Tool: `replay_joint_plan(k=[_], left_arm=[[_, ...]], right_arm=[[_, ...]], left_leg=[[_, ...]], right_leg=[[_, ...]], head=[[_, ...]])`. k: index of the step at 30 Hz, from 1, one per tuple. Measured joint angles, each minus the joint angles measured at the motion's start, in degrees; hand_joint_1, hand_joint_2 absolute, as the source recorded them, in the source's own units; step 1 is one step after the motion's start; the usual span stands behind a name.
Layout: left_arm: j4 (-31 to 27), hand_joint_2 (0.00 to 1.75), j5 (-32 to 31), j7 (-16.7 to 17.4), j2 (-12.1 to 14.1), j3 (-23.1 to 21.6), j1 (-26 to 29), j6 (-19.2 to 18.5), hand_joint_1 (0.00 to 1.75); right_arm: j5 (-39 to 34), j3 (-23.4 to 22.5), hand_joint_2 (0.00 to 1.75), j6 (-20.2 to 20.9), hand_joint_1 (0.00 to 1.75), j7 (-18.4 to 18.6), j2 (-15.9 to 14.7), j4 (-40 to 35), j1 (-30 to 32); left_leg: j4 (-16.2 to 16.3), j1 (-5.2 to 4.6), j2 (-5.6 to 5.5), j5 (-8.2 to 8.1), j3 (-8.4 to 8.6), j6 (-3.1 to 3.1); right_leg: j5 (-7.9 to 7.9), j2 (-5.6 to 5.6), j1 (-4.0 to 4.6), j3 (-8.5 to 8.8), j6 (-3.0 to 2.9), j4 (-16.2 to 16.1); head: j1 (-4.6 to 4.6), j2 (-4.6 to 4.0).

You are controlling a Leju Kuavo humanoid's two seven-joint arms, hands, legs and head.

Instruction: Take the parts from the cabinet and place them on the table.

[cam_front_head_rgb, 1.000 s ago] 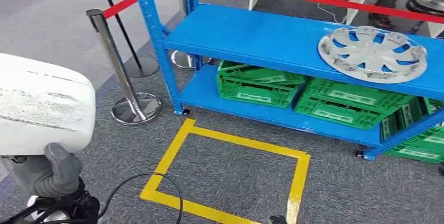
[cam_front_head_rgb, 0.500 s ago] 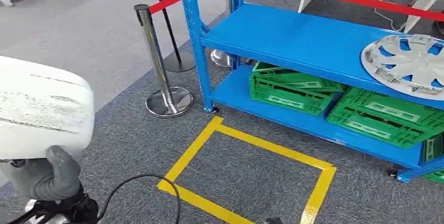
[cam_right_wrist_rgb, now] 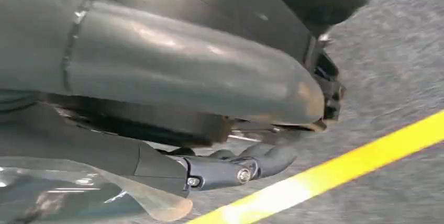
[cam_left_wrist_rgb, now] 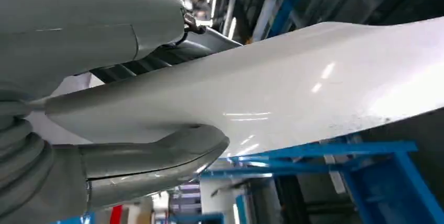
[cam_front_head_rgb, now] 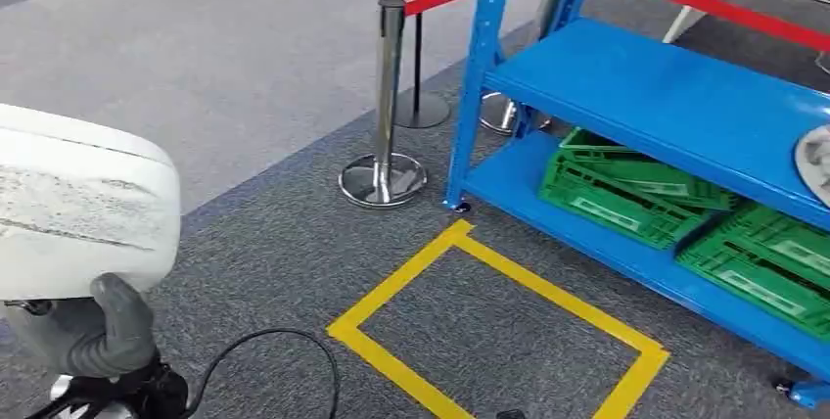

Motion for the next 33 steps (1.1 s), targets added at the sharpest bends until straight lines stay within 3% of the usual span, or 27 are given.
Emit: replay_joint_plan(k=[1,2,3,4,5,6,7,8,11,12,13,14,15,16,17,18,19,21,22,23,24,27,29,30,32,33], left_arm=[[0.0,1.75,-0.1,0.0,0.0,-0.1,0.1,0.3,1.75],[0.1,1.75,-0.2,0.0,0.0,0.0,0.2,0.7,1.75],[0.1,1.75,-0.3,0.0,0.1,0.0,0.4,0.9,1.75],[0.1,1.75,-0.5,0.0,0.1,0.0,0.5,1.0,1.75],[0.1,1.75,-0.6,0.0,0.1,0.0,0.5,1.0,1.75],[0.1,1.75,-0.6,0.0,0.1,0.0,0.5,1.0,1.75],[0.1,1.75,-0.6,0.0,0.1,0.0,0.5,0.9,1.75],[0.1,1.75,-0.5,0.0,0.1,0.1,0.5,0.8,1.75],[0.1,1.75,-0.6,0.0,0.1,0.1,1.0,0.7,1.75],[0.1,1.75,-0.5,0.0,0.2,0.1,1.1,0.7,1.75],[0.0,1.75,-0.3,0.0,0.2,0.1,1.1,0.7,1.75],[0.0,1.75,0.2,0.0,0.2,0.1,1.0,0.9,1.75],[0.0,1.75,0.4,0.0,0.1,0.1,1.0,1.2,1.75],[0.0,1.75,0.6,0.0,0.1,0.2,1.1,1.4,1.75],[0.0,1.75,0.7,0.0,0.1,0.3,1.1,1.8,1.75],[0.0,1.75,0.7,0.0,0.1,0.5,1.2,2.0,1.75],[0.0,1.75,0.6,0.0,0.1,0.7,1.3,2.4,1.75],[-0.4,1.75,0.5,0.0,0.1,0.8,1.4,3.3,1.75],[-0.9,1.75,0.5,0.0,0.1,0.9,1.3,3.5,1.75],[-1.2,1.75,0.3,0.0,0.1,0.9,1.2,3.9,1.75],[-1.4,1.75,-0.2,0.0,0.1,0.9,1.2,4.3,1.75],[-1.7,1.75,-2.0,0.0,0.2,0.9,1.3,6.4,1.75],[-2.1,1.75,-3.0,0.0,0.2,0.9,1.2,7.6,1.75],[-2.1,1.75,-3.4,0.0,0.2,0.9,1.1,8.1,1.75],[-2.1,1.75,-3.9,0.0,0.4,0.8,1.4,8.4,1.75],[-2.1,1.75,-4.2,0.0,0.4,0.8,1.5,8.3,1.75]], right_arm=[[-0.2,0.0,0.00,0.0,0.00,0.1,0.0,0.0,-0.1],[-0.5,0.0,0.00,-0.1,0.00,0.1,0.0,0.0,0.0],[-1.0,0.0,0.00,-0.1,0.00,0.1,0.0,0.0,0.0],[-1.4,0.0,0.00,-0.2,0.00,0.1,0.0,0.0,0.0],[-1.6,-0.1,0.00,-0.3,0.00,0.1,0.0,0.0,0.0],[-1.8,-0.1,0.00,-0.3,0.00,0.0,0.0,0.0,0.1],[-2.0,-0.1,0.00,-0.3,0.00,-0.1,0.0,0.0,0.1],[-2.1,-0.1,0.00,-0.2,0.00,-0.3,0.3,0.2,0.0],[-2.0,-0.2,0.00,-0.1,0.00,-0.3,0.3,0.2,0.0],[-1.7,-0.2,0.00,-0.1,0.00,-0.3,0.6,0.2,0.0],[-1.7,-0.3,0.00,-0.2,0.00,-0.2,0.6,0.1,0.1],[-1.7,-0.3,0.00,-0.3,0.00,-0.2,0.6,0.1,0.3],[-1.8,-0.3,0.00,-0.3,0.00,-0.1,0.6,0.1,0.4],[-1.9,-0.4,0.00,-0.4,0.00,0.0,0.6,0.1,0.5],[-2.3,-0.5,0.00,-0.5,0.00,0.1,0.6,0.1,0.5],[-2.6,-0.7,0.00,-0.5,0.00,0.1,0.6,0.0,0.6],[-3.1,-1.0,0.00,-0.6,0.00,0.1,0.6,0.0,0.7],[-3.4,-1.3,0.00,-0.7,0.00,-0.1,0.6,-0.1,0.7],[-3.4,-1.4,0.00,-0.8,0.00,-0.2,0.6,-0.1,0.8],[-3.4,-1.6,0.00,-0.8,0.00,-0.2,0.6,-0.1,0.8],[-3.2,-1.7,0.00,-0.7,0.00,-0.2,0.6,-0.2,0.8],[-2.7,-2.0,0.00,-0.4,0.00,-0.1,0.4,-0.4,0.6],[-2.3,-2.1,0.00,0.4,0.00,-0.2,0.2,-0.6,0.2],[-2.1,-2.1,0.00,0.7,0.00,-0.2,0.2,-0.6,-0.1],[-1.7,-2.1,0.00,0.8,0.00,-0.5,0.1,-0.6,-0.2],[-1.6,-2.1,0.00,0.9,0.00,-0.8,0.1,-0.6,-0.2]], left_leg=[[0.0,-0.09,-0.78,0.00,-0.03,0.09],[0.0,-0.15,-1.60,0.01,-0.02,0.10],[0.1,-0.15,-2.51,0.02,0.03,0.08],[0.2,-0.13,-3.44,0.03,0.06,0.04],[0.3,-0.06,-4.33,0.03,0.06,0.02],[0.7,0.02,-5.31,-0.07,0.04,-0.14],[1.0,0.07,-5.91,-0.25,-0.25,-0.44],[1.8,-0.21,-6.64,-0.39,-0.85,-0.76],[1.5,0.28,-8.48,0.32,-1.52,-1.83],[1.8,0.27,-8.80,0.09,-1.79,-2.03],[3.0,-0.13,-5.43,-0.82,-2.17,-2.31],[5.9,-0.13,-3.35,-2.60,-3.47,-2.67],[10.3,0.06,-2.21,-4.86,-5.55,-2.96],[15.0,0.25,-1.79,-6.85,-7.71,-3.13],[18.8,0.42,-1.65,-8.07,-9.48,-3.27],[19.7,0.56,-1.61,-7.74,-9.87,-3.30],[17.9,0.61,-1.55,-6.08,-8.86,-3.29],[8.4,0.53,-0.47,-1.06,-4.01,-2.95],[3.6,0.31,1.61,0.52,-1.56,-2.59],[2.4,-0.65,3.69,-0.66,-0.88,-2.33],[2.2,-0.59,3.29,-0.52,-1.12,-1.79],[1.6,-0.67,1.37,-0.32,-1.27,-0.99],[0.8,-0.07,0.43,0.10,-0.64,-0.35],[0.8,0.00,-0.17,0.15,-0.72,-0.11],[0.8,-0.06,-1.49,0.07,-0.71,0.06],[0.8,-0.06,-2.30,0.07,-0.67,0.06]], right_leg=[[-1.97,0.50,0.00,-2.48,0.06,5.1],[-2.52,0.54,0.02,-4.06,0.12,8.0],[-1.55,0.55,0.00,-4.36,0.13,8.1],[0.58,0.60,-0.06,-3.42,0.13,5.7],[3.37,0.85,-0.18,-1.51,0.15,1.3],[6.45,1.91,-0.45,1.11,0.15,-4.6],[6.64,5.54,-0.95,2.54,0.29,-7.7],[6.18,7.05,-1.21,2.89,0.25,-9.0],[6.35,5.14,-0.62,3.15,-0.57,-8.4],[6.61,4.16,-1.09,3.31,-1.03,-8.9],[6.65,3.33,-1.02,3.53,-1.27,-8.9],[6.49,2.43,-0.95,3.57,-1.61,-8.9],[6.36,1.44,-0.76,3.59,-1.80,-8.9],[6.26,0.46,-0.63,3.61,-1.94,-8.9],[6.21,-0.50,-0.54,3.62,-1.98,-8.9],[6.09,-1.37,-0.50,3.73,-2.02,-8.9],[5.95,-2.19,-0.48,3.87,-1.99,-8.9],[5.59,-3.51,-0.45,4.40,-1.90,-8.9],[5.37,-4.04,-0.39,4.68,-1.79,-8.9],[5.13,-4.51,0.02,4.69,-1.42,-8.9],[5.05,-4.89,0.08,4.60,-1.07,-8.8],[4.79,-6.84,0.13,5.29,-0.25,-9.3],[2.62,-1.31,-0.17,3.84,0.08,-6.4],[0.37,0.02,-0.17,1.54,0.11,-1.9],[-2.83,0.53,-0.16,-3.18,0.23,7.1],[-2.63,0.52,-0.17,-4.40,0.29,8.9]], head=[[-0.07,0.00],[0.02,0.00],[-0.09,0.00],[0.00,0.00],[-0.04,0.00],[0.00,0.00],[-0.04,0.00],[-0.08,0.00],[-0.11,0.00],[-0.07,0.00],[-0.35,0.00],[-0.75,0.00],[-0.77,0.00],[-0.76,0.00],[-0.77,0.00],[-0.74,0.00],[-0.77,0.00],[-0.77,0.00],[-0.77,0.00],[-0.78,0.00],[-0.77,0.00],[-0.66,0.00],[-0.50,0.00],[-0.31,0.00],[-0.31,0.00],[-0.22,0.00]])
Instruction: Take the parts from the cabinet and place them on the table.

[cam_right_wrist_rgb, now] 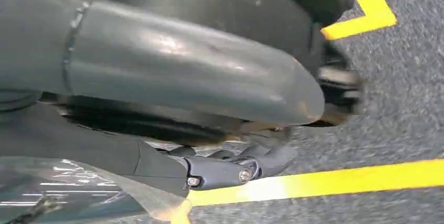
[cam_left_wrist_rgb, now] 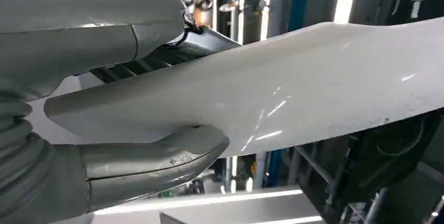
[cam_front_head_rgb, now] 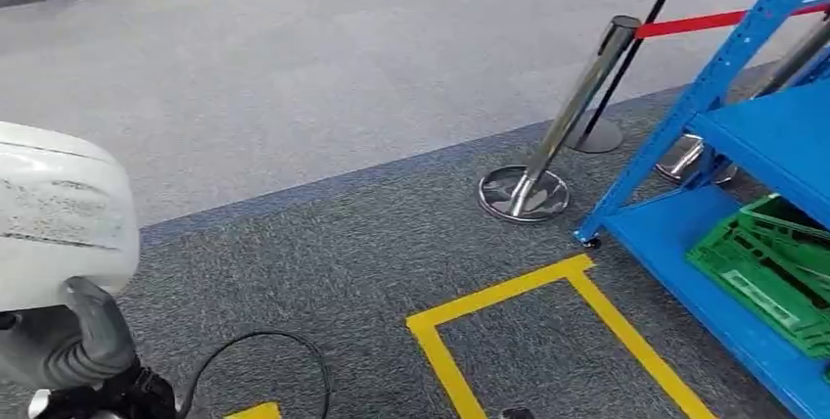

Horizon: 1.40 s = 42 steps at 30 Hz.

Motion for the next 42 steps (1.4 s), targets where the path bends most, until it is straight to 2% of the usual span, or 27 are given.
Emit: replay_joint_plan(k=[2,3,4,5,9,10,11,12,14,15,16,18,19,20,21,24,25,27,29,31,33,34,35,36,39,40,42], left_arm=[[0.0,1.75,-0.9,0.0,0.2,0.0,0.2,-0.1,1.75],[0.0,1.75,-1.4,0.0,0.3,-0.1,0.2,-0.2,1.75],[0.0,1.75,-1.5,0.0,0.3,-0.2,0.2,-0.3,1.75],[0.0,1.75,-1.5,0.0,0.5,-0.3,0.2,-0.5,1.75],[0.0,1.75,0.0,0.0,0.7,-0.3,1.3,-1.8,1.75],[0.0,1.75,0.3,0.0,0.7,-0.3,1.6,-2.3,1.75],[0.0,1.75,0.4,0.0,0.8,-0.3,1.8,-2.8,1.75],[0.1,1.75,0.2,0.0,0.8,-0.3,1.8,-3.4,1.75],[0.3,1.75,0.0,0.0,0.8,-0.2,2.4,-4.4,1.75],[0.4,1.75,0.0,0.0,0.9,0.0,2.8,-4.9,1.75],[0.5,1.75,0.0,0.0,0.9,0.1,3.1,-5.0,1.75],[0.6,1.75,-0.2,0.0,1.0,0.5,3.5,-5.1,1.75],[0.6,1.75,-0.5,0.0,1.0,0.8,3.8,-5.2,1.75],[0.6,1.75,-0.5,0.0,1.1,1.1,4.1,-5.5,1.75],[0.6,1.75,-0.4,0.0,1.1,1.3,4.3,-5.8,1.75],[0.5,1.75,0.1,0.0,1.1,2.1,5.5,-6.2,1.75],[0.5,1.75,0.1,0.0,1.1,2.4,5.7,-6.4,1.75],[0.5,1.75,0.2,0.0,0.9,2.6,5.6,-6.6,1.75],[0.6,1.75,0.1,0.0,0.6,2.7,5.8,-6.6,1.75],[0.7,1.75,0.1,0.0,0.5,2.8,6.0,-6.6,1.75],[0.8,1.75,0.2,0.0,0.4,3.1,6.2,-6.6,1.75],[0.8,1.75,0.1,0.0,0.4,3.2,6.2,-6.6,1.75],[0.8,1.75,0.0,0.0,0.3,3.3,6.2,-6.5,1.75],[0.8,1.75,-0.1,0.0,0.3,3.4,6.1,-6.4,1.75],[0.8,1.75,-0.6,0.0,0.2,3.5,6.5,-6.3,1.75],[0.8,1.75,-0.7,0.0,0.2,3.6,6.6,-6.3,1.75],[0.8,1.75,-1.1,0.0,0.1,3.7,6.6,-6.1,1.75]], right_arm=[[0.3,0.0,0.00,0.0,0.00,-0.7,-0.1,0.0,0.0],[0.4,0.0,0.00,0.1,0.00,-1.1,-0.1,0.0,-0.1],[0.6,0.0,0.00,0.2,0.00,-1.5,-0.2,0.0,-0.1],[0.8,0.0,0.00,0.3,0.00,-1.9,-0.2,0.0,-0.2],[0.9,0.1,0.00,-0.1,0.00,-2.7,-0.1,0.2,-0.5],[1.0,0.2,0.00,-0.3,0.00,-2.8,0.1,0.1,-0.5],[1.2,0.2,0.00,-0.3,0.00,-2.8,0.1,0.1,-0.6],[1.6,0.2,0.00,-0.3,0.00,-2.8,0.2,0.2,-0.5],[2.0,0.3,0.00,-0.3,0.00,-2.5,0.1,0.2,-0.3],[2.2,0.3,0.00,-0.3,0.00,-2.4,0.1,0.2,-0.3],[2.3,0.3,0.00,-0.3,0.00,-2.4,0.1,0.2,-0.3],[2.8,0.5,0.00,-0.1,0.00,-1.7,0.1,0.2,-0.4],[3.3,0.8,0.00,0.0,0.00,-0.9,0.1,0.2,-0.4],[3.6,1.1,0.00,0.0,0.00,-0.4,0.1,0.2,-0.4],[3.6,1.2,0.00,0.0,0.00,-0.1,0.1,0.2,-0.3],[4.2,1.4,0.00,-0.2,0.00,0.9,0.1,0.1,-0.4],[4.9,1.8,0.00,-0.2,0.00,1.4,0.1,0.0,-0.4],[6.1,2.8,0.00,-0.1,0.00,1.9,0.0,0.0,-0.6],[6.2,3.2,0.00,-0.1,0.00,2.1,-0.1,0.1,-0.8],[6.2,3.6,0.00,-0.2,0.00,2.3,-0.1,0.1,-0.8],[6.2,3.7,0.00,-0.2,0.00,2.4,-0.1,0.1,-0.8],[6.2,3.8,0.00,-0.3,0.00,2.6,-0.1,0.1,-0.8],[6.3,4.0,0.00,-0.3,0.00,2.6,-0.1,0.1,-0.7],[6.3,4.1,0.00,-0.3,0.00,2.6,-0.1,0.4,-0.7],[6.3,4.1,0.00,-0.4,0.00,2.6,-0.1,0.4,-0.7],[6.3,4.1,0.00,-0.5,0.00,2.4,0.0,0.4,-0.6],[6.3,4.1,0.00,-0.6,0.00,2.4,0.0,0.4,-0.3]], left_leg=[[0.1,0.15,-1.78,-0.01,0.13,-0.06],[0.4,0.30,-2.85,-0.10,0.15,-0.21],[0.7,0.46,-3.57,-0.30,0.11,-0.54],[1.3,0.19,-4.17,-0.56,-0.22,-1.06],[1.4,0.58,-6.66,0.00,-1.07,-2.29],[1.8,0.60,-5.86,-0.42,-1.21,-2.44],[3.7,0.26,-2.67,-1.65,-1.98,-2.69],[7.2,0.27,-0.78,-3.61,-3.72,-2.96],[16.6,0.39,0.71,-7.64,-8.18,-3.16],[19.1,0.44,0.77,-8.12,-9.41,-3.14],[18.7,0.44,0.78,-7.22,-9.21,-3.01],[11.5,0.29,1.25,-2.68,-5.52,-2.41],[6.0,-0.01,2.72,-0.21,-2.62,-1.93],[2.8,-0.69,6.03,-0.54,-0.84,-1.53],[1.6,-1.11,6.26,-0.80,-0.64,-1.28],[1.5,-1.12,4.41,-0.73,-0.99,-0.88],[0.5,-0.59,3.49,-0.30,0.03,-0.44],[-0.1,-0.20,2.45,0.05,0.39,0.14],[-0.1,-0.19,1.06,-0.05,0.35,0.33],[0.0,-0.18,-0.68,-0.07,0.41,0.32],[0.3,-0.01,-2.55,-0.20,0.57,0.12],[0.5,0.15,-3.43,-0.39,0.58,-0.16],[0.9,0.19,-4.05,-0.67,0.37,-0.59],[1.8,-0.08,-4.82,-0.87,-0.27,-0.90],[1.5,0.42,-6.87,-0.23,-0.95,-1.81],[1.8,0.41,-7.37,-0.41,-1.16,-2.05],[5.3,-0.05,-1.31,-2.65,-2.54,-2.54]], right_leg=[[4.17,0.11,-0.20,1.23,0.12,-4.1],[7.45,0.75,-0.47,3.42,0.27,-9.4],[9.86,2.51,-0.89,5.43,0.47,-14.2],[8.82,5.62,-1.10,6.11,0.75,-15.8],[8.95,3.71,-0.84,7.07,-0.63,-16.5],[9.11,2.71,-1.16,7.23,-1.09,-16.8],[9.06,2.08,-1.04,7.42,-1.45,-16.9],[9.01,1.11,-0.89,7.46,-1.62,-16.9],[8.79,-0.92,-0.58,7.44,-1.91,-16.9],[8.69,-1.79,-0.46,7.45,-2.00,-16.9],[8.59,-2.54,-0.36,7.53,-2.02,-16.9],[8.28,-3.91,-0.14,7.89,-2.07,-16.9],[8.08,-4.52,-0.03,8.22,-2.03,-17.0],[7.86,-4.96,0.08,8.42,-1.93,-17.0],[7.58,-5.44,0.54,8.40,-1.50,-16.9],[7.56,-7.29,0.58,9.15,-0.94,-17.7],[7.12,-7.74,0.73,9.42,-0.46,-17.8],[4.42,-1.69,0.43,7.30,-0.22,-13.2],[0.89,0.01,0.39,2.53,0.03,-4.1],[1.19,0.09,0.38,-0.09,0.27,-0.6],[6.29,0.46,0.04,2.01,0.55,-6.7],[9.37,1.51,-0.30,4.16,0.69,-11.9],[10.16,4.44,-0.82,5.53,0.97,-15.4],[9.27,7.27,-1.15,5.98,0.99,-16.6],[9.25,5.24,-0.64,6.46,-0.25,-16.4],[9.41,4.25,-1.10,6.71,-0.67,-16.8],[9.32,2.41,-0.90,7.28,-1.32,-17.1]], head=[[-0.04,0.00],[-0.04,0.00],[-0.02,0.00],[0.02,0.00],[-0.13,0.00],[-0.06,0.00],[-0.62,0.00],[-0.94,0.00],[-0.92,0.00],[-0.90,0.00],[-0.90,0.00],[-0.90,0.00],[-0.87,0.00],[-0.83,0.00],[-1.05,0.00],[-0.81,0.00],[-0.72,0.00],[-0.39,0.00],[-0.20,0.00],[-0.17,0.00],[-0.15,0.00],[-0.18,0.00],[-0.09,0.00],[0.00,0.00],[-0.18,0.00],[-0.18,0.02],[-0.79,0.00]])
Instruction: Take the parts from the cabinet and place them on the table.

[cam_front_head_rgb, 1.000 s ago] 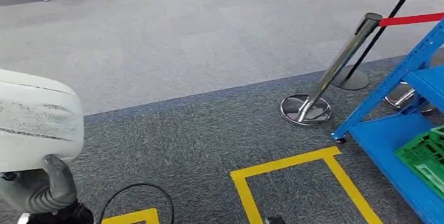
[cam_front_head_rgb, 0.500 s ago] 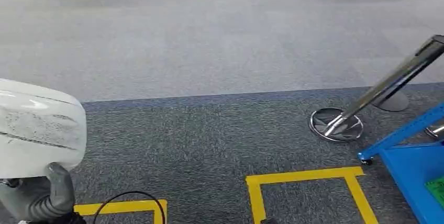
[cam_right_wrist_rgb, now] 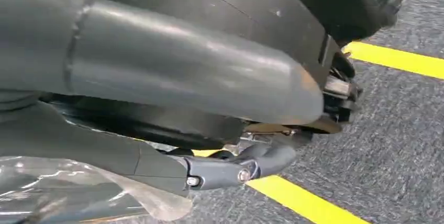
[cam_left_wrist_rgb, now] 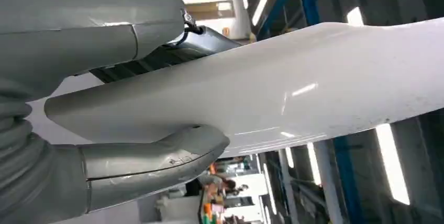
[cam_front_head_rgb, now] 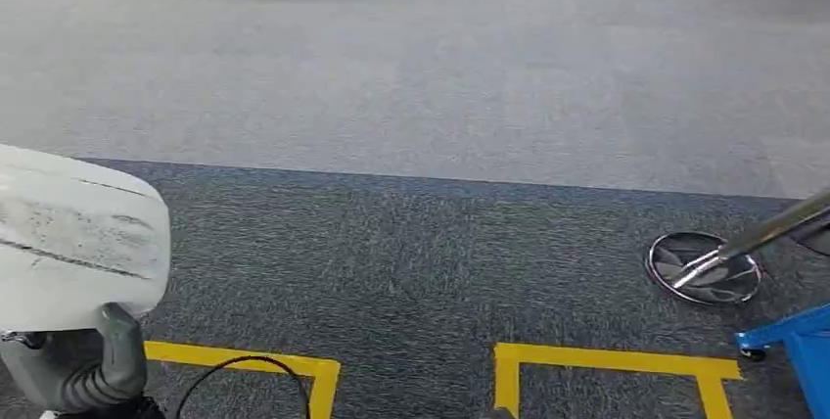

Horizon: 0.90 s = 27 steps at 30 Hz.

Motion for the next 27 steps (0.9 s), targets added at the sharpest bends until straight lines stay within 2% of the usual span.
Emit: replay_joint_plan(k=[1,2,3,4,5,6,7,8,9,10,12,13,14,15,16,18,19,20,21,22,23,24,25,27], left_arm=[[0.0,1.75,-0.1,0.0,-0.1,0.0,0.0,0.1,1.75],[0.1,1.75,-0.3,0.0,-0.1,0.0,0.0,0.2,1.75],[0.2,1.75,-0.8,0.0,-0.1,0.0,0.1,0.2,1.75],[0.3,1.75,-1.3,0.0,-0.1,0.0,0.2,0.3,1.75],[0.4,1.75,-1.8,0.0,0.0,0.0,0.3,0.3,1.75],[0.5,1.75,-2.0,0.0,0.0,0.0,0.4,0.3,1.75],[0.5,1.75,-1.9,0.0,0.0,0.0,0.5,0.4,1.75],[0.5,1.75,-1.8,0.0,0.0,0.0,0.5,0.4,1.75],[0.5,1.75,-1.7,0.0,0.0,0.0,0.4,0.5,1.75],[0.5,1.75,-1.6,0.0,0.0,0.0,0.4,0.5,1.75],[0.5,1.75,-1.3,0.0,0.0,0.2,0.6,0.5,1.75],[0.5,1.75,-1.3,0.0,0.0,0.4,0.6,0.5,1.75],[0.5,1.75,-1.4,0.0,-0.1,0.4,0.7,0.5,1.75],[0.5,1.75,-1.3,0.0,-0.1,0.5,0.4,0.6,1.75],[0.5,1.75,-1.3,0.0,-0.2,0.5,0.3,0.6,1.75],[0.6,1.75,-1.4,0.0,-0.2,0.5,0.4,0.5,1.75],[0.7,1.75,-1.3,0.0,-0.2,0.5,0.4,0.5,1.75],[0.8,1.75,-1.2,0.0,-0.3,0.5,0.4,0.4,1.75],[0.8,1.75,-0.9,0.0,-0.3,0.5,0.4,0.1,1.75],[0.8,1.75,-0.7,0.0,-0.4,0.6,0.3,0.0,1.75],[0.8,1.75,-0.6,0.0,-0.5,0.6,0.3,-0.1,1.75],[0.8,1.75,-0.6,0.0,-0.6,0.6,0.3,-0.2,1.75],[0.9,1.75,-0.5,0.0,-0.7,0.6,0.0,-0.2,1.75],[1.1,1.75,-0.6,0.0,-0.9,0.6,-0.4,-0.1,1.75]], right_arm=[[0.0,0.0,0.00,0.0,0.00,0.0,0.0,0.0,0.2],[0.1,0.0,0.00,-0.1,0.00,-0.1,0.0,0.0,0.3],[0.2,0.0,0.00,-0.3,0.00,-0.1,-0.1,0.0,0.4],[0.2,0.0,0.00,-0.3,0.00,-0.1,-0.1,0.0,0.5],[0.2,0.0,0.00,-0.4,0.00,-0.1,-0.1,0.0,0.6],[0.3,0.0,0.00,-0.4,0.00,-0.1,-0.1,0.0,0.6],[0.4,0.0,0.00,-0.4,0.00,-0.1,-0.1,-0.1,0.7],[0.5,0.0,0.00,-0.4,0.00,-0.1,-0.1,-0.2,0.8],[0.5,0.0,0.00,-0.4,0.00,-0.1,-0.2,-0.2,0.9],[0.5,0.0,0.00,-0.4,0.00,-0.1,-0.2,-0.2,0.9],[0.5,0.0,0.00,-0.4,0.00,-0.1,-0.2,-0.3,1.0],[0.5,0.0,0.00,-0.5,0.00,-0.1,-0.2,-0.4,0.9],[0.5,0.0,0.00,-0.5,0.00,-0.3,-0.2,-0.6,0.9],[0.5,0.0,0.00,-0.4,0.00,-0.5,-0.2,-0.6,0.6],[0.5,0.2,0.00,-0.4,0.00,-0.6,-0.2,-0.5,0.4],[0.5,0.3,0.00,-0.4,0.00,-0.8,-0.2,-0.5,0.2],[0.5,0.4,0.00,-0.3,0.00,-1.0,-0.2,-0.5,0.2],[0.5,0.4,0.00,-0.2,0.00,-1.1,-0.2,-0.5,0.1],[0.1,0.3,0.00,-0.2,0.00,-1.1,-0.2,-0.5,0.1],[0.0,0.3,0.00,-0.1,0.00,-1.1,-0.2,-0.5,0.1],[-0.2,0.3,0.00,0.0,0.00,-1.1,-0.2,-0.5,0.2],[-0.4,0.3,0.00,0.2,0.00,-1.0,-0.2,-0.5,0.1],[-0.5,0.3,0.00,0.5,0.00,-1.1,-0.2,-0.2,-0.1],[-1.0,0.3,0.00,0.6,0.00,-1.1,-0.2,-0.2,-0.1]], left_leg=[[4.0,0.10,1.15,-2.03,-1.92,-0.23],[9.2,0.23,1.75,-4.27,-4.47,-0.38],[13.0,0.37,1.94,-5.50,-6.42,-0.49],[14.2,0.49,1.98,-5.25,-7.10,-0.55],[12.8,0.57,2.04,-3.72,-6.43,-0.54],[9.1,0.58,2.29,-1.21,-4.59,-0.44],[3.7,0.56,3.01,1.51,-1.86,-0.23],[-1.5,0.37,5.27,3.41,0.72,0.12],[-2.8,-0.63,8.04,2.05,1.39,0.33],[-3.0,-0.56,7.51,2.20,1.31,0.91],[-3.2,-0.71,6.25,2.12,1.11,1.25],[-3.8,-0.50,5.34,2.28,1.41,1.71],[-4.2,0.00,4.81,2.60,1.92,2.07],[-4.3,0.13,4.30,2.65,2.01,2.54],[-4.3,0.16,3.72,2.67,1.94,2.65],[-4.3,0.08,2.30,2.58,1.97,2.86],[-4.3,0.04,1.33,2.58,2.05,2.85],[-4.3,0.05,0.47,2.57,2.18,2.85],[-4.3,0.09,-0.47,2.53,2.34,2.79],[-4.2,0.14,-1.35,2.46,2.51,2.68],[-4.1,0.22,-2.12,2.34,2.61,2.51],[-3.9,0.32,-2.76,2.17,2.53,2.19],[-3.3,0.07,-3.46,1.98,2.03,1.79],[-3.7,0.44,-4.49,2.43,1.66,1.14]], right_leg=[[-0.14,-1.01,0.14,0.04,-0.22,0.0],[-0.29,-2.15,0.26,0.08,-0.41,0.0],[-0.42,-3.16,0.33,0.11,-0.50,0.0],[-0.54,-4.03,0.38,0.19,-0.48,0.0],[-0.71,-4.83,0.42,0.37,-0.47,0.0],[-0.92,-5.60,0.45,0.61,-0.44,0.0],[-1.14,-6.23,0.47,0.98,-0.37,0.0],[-1.46,-6.79,0.55,1.37,-0.18,0.0],[-1.77,-7.25,1.03,1.51,0.30,0.0],[-1.86,-7.66,1.12,1.52,0.57,-0.1],[-1.99,-8.95,1.17,2.05,0.89,-0.5],[-2.19,-9.72,1.30,2.65,1.38,-0.7],[-2.76,-7.35,1.02,2.32,1.69,-0.3],[-4.15,-4.37,0.93,1.27,1.65,2.0],[-5.99,-3.04,0.92,-0.83,1.67,6.0],[-9.24,-2.39,0.98,-5.99,1.83,15.2],[-9.11,-2.37,0.98,-7.79,1.88,17.6],[-7.48,-2.37,0.97,-8.00,1.86,16.8],[-4.76,-2.28,0.90,-7.02,1.84,13.6],[-1.75,-1.86,0.77,-5.37,1.85,9.2],[1.07,-0.70,0.55,-3.43,1.87,4.3],[1.02,1.98,0.27,-2.09,1.89,1.6],[0.61,3.56,0.00,-1.84,1.80,0.1],[0.79,2.44,0.44,-1.43,1.12,0.6]], head=[[-0.06,0.00],[-0.09,0.00],[-0.04,0.00],[-0.04,0.00],[-0.06,0.00],[-0.04,0.00],[-0.06,0.00],[-0.06,0.00],[-0.06,0.00],[-0.15,0.00],[0.13,0.00],[0.09,0.00],[0.20,0.00],[0.31,0.00],[0.57,0.00],[0.57,0.00],[0.61,0.00],[0.57,0.00],[0.64,0.00],[0.59,0.00],[0.64,0.00],[0.53,0.00],[0.66,0.00],[0.48,0.00]])
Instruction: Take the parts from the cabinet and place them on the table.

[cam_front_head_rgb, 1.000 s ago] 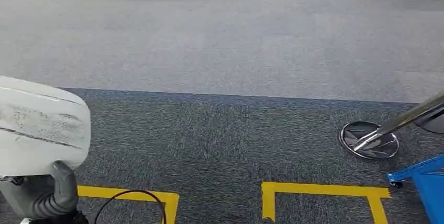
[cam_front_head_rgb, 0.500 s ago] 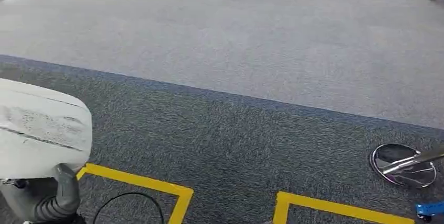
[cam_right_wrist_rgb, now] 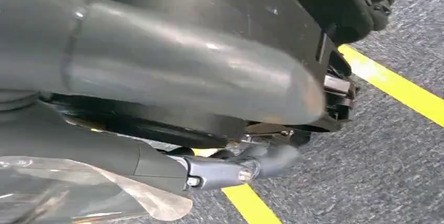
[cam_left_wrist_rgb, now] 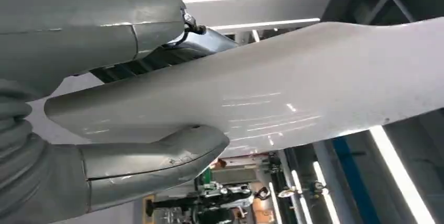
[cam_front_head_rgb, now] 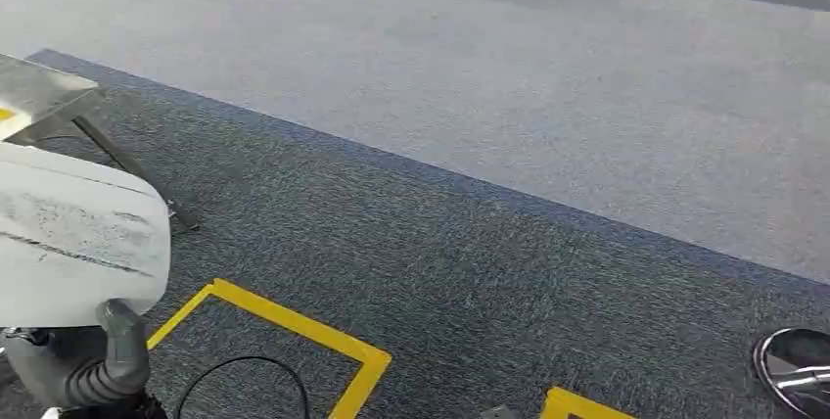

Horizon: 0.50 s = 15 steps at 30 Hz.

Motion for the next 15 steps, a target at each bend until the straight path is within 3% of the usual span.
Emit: replay_joint_plan(k=[1,2,3,4,6,7,8,9,10,11,12,13,15], left_arm=[[0.0,1.75,0.0,0.0,0.0,0.0,-0.1,0.1,1.75],[0.0,1.75,0.0,0.0,0.0,0.0,-0.3,0.1,1.75],[0.1,1.75,0.1,0.1,-0.1,0.0,-0.5,0.1,1.75],[0.1,1.75,0.2,0.3,-0.1,0.0,-1.0,0.0,1.75],[0.4,1.75,0.3,0.4,-0.1,0.0,-1.7,0.0,1.75],[0.5,1.75,0.4,0.4,-0.1,0.1,-1.7,0.1,1.75],[0.5,1.75,0.4,0.4,-0.1,0.2,-1.7,0.2,1.75],[0.6,1.75,0.4,0.4,-0.1,0.3,-1.8,0.3,1.75],[0.6,1.75,0.4,0.4,-0.1,0.4,-1.9,0.6,1.75],[0.6,1.75,0.4,0.4,-0.1,0.5,-1.9,0.7,1.75],[0.6,1.75,0.4,0.4,-0.1,0.7,-2.1,0.9,1.75],[0.6,1.75,0.4,0.5,-0.1,0.8,-2.3,1.0,1.75],[0.6,1.75,0.4,0.5,-0.1,0.9,-2.5,1.3,1.75]], right_arm=[[-0.1,0.0,0.00,0.0,0.00,-0.1,0.0,0.0,-0.1],[-0.2,-0.1,0.00,0.2,0.00,-0.1,0.1,0.0,-0.1],[-0.1,-0.1,0.00,0.2,0.00,-0.1,0.0,-0.1,-0.2],[0.1,-0.2,0.00,0.2,0.00,0.1,0.0,-0.1,-0.1],[0.1,-0.2,0.00,0.5,0.00,0.6,-0.3,-0.1,-0.1],[0.1,-0.2,0.00,0.6,0.00,0.8,-0.5,-0.1,-0.1],[0.3,-0.2,0.00,0.7,0.00,1.0,-0.6,-0.1,-0.1],[0.4,-0.2,0.00,0.7,0.00,1.2,-0.7,-0.1,-0.1],[0.4,-0.2,0.00,0.7,0.00,1.2,-0.7,-0.1,-0.1],[0.4,-0.2,0.00,0.7,0.00,1.1,-0.7,-0.1,-0.1],[0.4,-0.2,0.00,0.7,0.00,1.0,-0.7,-0.1,-0.1],[0.4,-0.2,0.00,0.7,0.00,0.6,-0.7,-0.1,-0.1],[0.4,-0.2,0.00,0.7,0.00,0.2,-0.9,-0.1,0.0]], left_leg=[[-0.2,0.14,-0.67,0.22,-0.13,-0.37],[0.2,0.04,-0.71,0.05,-0.14,-0.51],[1.2,-0.42,3.02,-0.71,-0.43,-0.82],[4.0,-0.35,5.19,-2.56,-1.73,-1.14],[12.9,-0.04,6.46,-6.77,-6.00,-1.51],[16.3,0.06,6.52,-7.83,-7.64,-1.57],[17.2,0.09,6.53,-7.52,-8.09,-1.58],[15.4,0.09,6.54,-5.74,-7.14,-1.46],[11.2,0.04,6.75,-3.15,-5.08,-1.22],[6.0,-0.13,7.69,-0.59,-2.39,-0.83],[1.2,-0.53,10.23,0.61,-0.01,-0.25],[0.3,-1.29,11.88,-0.58,0.41,0.10],[0.2,-1.33,10.58,-0.37,0.12,0.58]], right_leg=[[0.09,-0.59,0.08,0.06,-0.31,0.0],[0.31,-1.54,-0.45,0.22,-0.67,-0.4],[0.30,-2.19,-0.40,0.47,-0.95,-0.5],[0.17,-3.11,-0.33,0.61,-1.25,-0.6],[-0.04,-5.09,-0.07,0.66,-1.49,-0.6],[-0.15,-5.92,-0.02,0.66,-1.49,-0.5],[-0.26,-6.70,0.03,0.74,-1.48,-0.5],[-0.44,-7.56,0.08,0.90,-1.46,-0.5],[-0.61,-8.33,0.13,1.18,-1.43,-0.5],[-0.81,-8.97,0.21,1.54,-1.40,-0.6],[-1.04,-9.54,0.28,1.84,-1.28,-0.6],[-1.28,-10.07,0.73,1.89,-0.92,-0.6],[-1.43,-11.15,0.67,2.07,-0.42,-0.8]], head=[[0.07,0.00],[0.07,0.00],[-0.09,0.00],[-0.66,0.00],[-0.66,0.00],[-0.66,0.00],[-0.66,0.00],[-0.66,0.00],[-0.66,0.00],[-0.66,0.00],[-0.66,0.00],[-0.66,0.00],[-0.59,0.00]])
